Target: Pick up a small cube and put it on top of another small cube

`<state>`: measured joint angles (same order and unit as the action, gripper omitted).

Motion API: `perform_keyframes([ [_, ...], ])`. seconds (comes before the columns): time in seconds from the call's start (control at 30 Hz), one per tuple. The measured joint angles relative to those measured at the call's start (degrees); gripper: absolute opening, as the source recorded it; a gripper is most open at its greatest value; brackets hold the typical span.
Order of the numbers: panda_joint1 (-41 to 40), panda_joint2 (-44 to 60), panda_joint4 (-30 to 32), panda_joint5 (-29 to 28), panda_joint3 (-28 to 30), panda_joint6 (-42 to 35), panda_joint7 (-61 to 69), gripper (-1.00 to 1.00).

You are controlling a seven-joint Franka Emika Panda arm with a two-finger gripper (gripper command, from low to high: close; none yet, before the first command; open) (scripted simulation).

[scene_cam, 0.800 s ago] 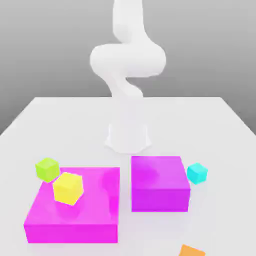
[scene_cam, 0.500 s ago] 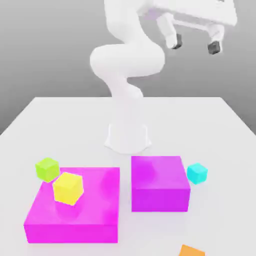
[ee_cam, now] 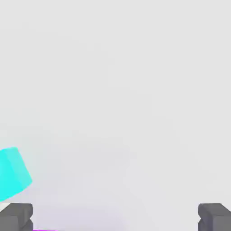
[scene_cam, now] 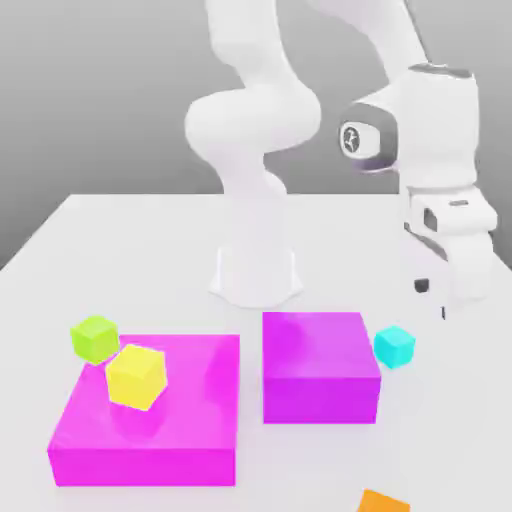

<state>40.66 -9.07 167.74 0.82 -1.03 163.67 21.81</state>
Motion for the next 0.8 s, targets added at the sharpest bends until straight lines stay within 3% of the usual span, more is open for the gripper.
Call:
perform_keyframes([
  [0.13, 3.58, 6.24, 3.54, 0.64, -1.35, 5.28, 7.92, 0.00],
  [0.37, 4.69, 20.51, 1.37, 0.80, -0.54, 16.89, 8.94, 0.00],
  [0.4, 5.26, 22.46, 1.02, 0.88, -0.03, 18.47, 8.93, -1.00],
  [0.63, 5.38, 22.89, 0.94, 0.80, 0.10, 18.71, 8.87, -1.00],
  [0.8, 3.88, 14.06, 2.55, 1.42, -1.53, 11.52, 9.41, -1.00],
])
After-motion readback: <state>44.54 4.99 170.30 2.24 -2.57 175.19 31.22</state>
